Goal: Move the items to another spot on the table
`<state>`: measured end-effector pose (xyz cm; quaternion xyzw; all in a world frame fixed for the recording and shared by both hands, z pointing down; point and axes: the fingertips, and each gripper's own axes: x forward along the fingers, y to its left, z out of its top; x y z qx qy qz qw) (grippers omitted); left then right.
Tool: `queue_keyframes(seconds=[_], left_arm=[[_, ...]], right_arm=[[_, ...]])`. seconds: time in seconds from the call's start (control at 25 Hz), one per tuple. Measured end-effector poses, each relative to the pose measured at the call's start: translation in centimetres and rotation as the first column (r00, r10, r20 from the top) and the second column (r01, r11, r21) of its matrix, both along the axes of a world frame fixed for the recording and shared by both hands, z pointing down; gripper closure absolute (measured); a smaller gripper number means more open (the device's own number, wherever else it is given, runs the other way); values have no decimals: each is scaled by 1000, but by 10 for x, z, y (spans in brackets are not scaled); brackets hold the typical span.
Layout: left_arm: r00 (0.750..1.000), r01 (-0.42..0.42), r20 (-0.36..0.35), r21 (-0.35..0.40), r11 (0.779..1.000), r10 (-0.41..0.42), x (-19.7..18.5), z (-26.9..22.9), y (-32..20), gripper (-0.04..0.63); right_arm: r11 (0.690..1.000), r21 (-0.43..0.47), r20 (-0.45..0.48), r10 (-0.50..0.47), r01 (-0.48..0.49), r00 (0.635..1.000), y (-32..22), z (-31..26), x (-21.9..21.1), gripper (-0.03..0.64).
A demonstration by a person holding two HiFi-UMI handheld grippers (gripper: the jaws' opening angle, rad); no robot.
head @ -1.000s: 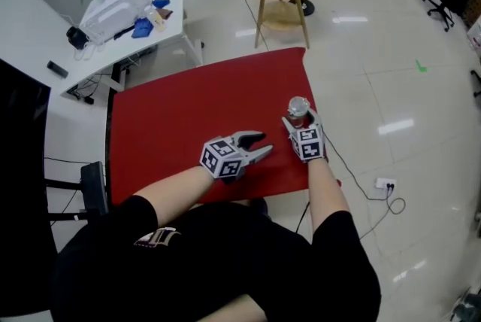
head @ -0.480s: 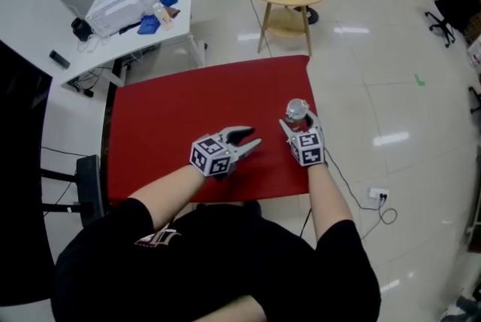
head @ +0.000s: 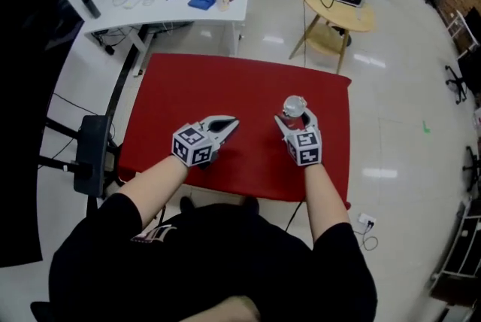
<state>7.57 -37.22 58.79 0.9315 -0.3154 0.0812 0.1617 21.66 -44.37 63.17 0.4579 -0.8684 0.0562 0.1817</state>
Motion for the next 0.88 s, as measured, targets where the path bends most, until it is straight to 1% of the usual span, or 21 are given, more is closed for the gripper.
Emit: queue_keyframes(seconds=[0.08, 0.24, 0.4, 0.52, 0.64, 0.72, 0.8, 0.88], left_arm=[[999, 44, -3, 17, 999, -43, -54, -3, 1, 595], [989, 144, -29, 10, 989, -144, -169, -4, 9, 595], [964, 263, -42, 14, 965, -262, -286, -3, 24, 595], [943, 331, -43, 6, 944, -330, -365, 6, 41, 595], [920, 391, -37, -4, 920, -391, -434, 16, 60, 595], [905, 425, -26, -3, 905, -425, -474, 19, 75, 595], [889, 458, -16, -1, 889, -458, -509, 20, 91, 595], [875, 484, -12, -4, 875, -484, -536, 22, 106, 595]], right_arm=[[999, -2, -3, -37, 37, 999, -2, -4, -51, 276], [992, -6, -7, -125, 125, 992, -6, -8, -162, 276], [977, -14, 4, -213, 213, 977, -4, -5, -279, 276], [964, -19, 12, -267, 267, 964, -3, 6, -365, 276], [944, -19, 26, -328, 328, 944, -3, 22, -451, 276], [929, -26, 30, -368, 369, 929, 0, 36, -506, 276], [913, -34, 35, -405, 406, 914, 4, 51, -558, 276], [904, -48, 43, -423, 425, 905, 6, 71, -599, 276]])
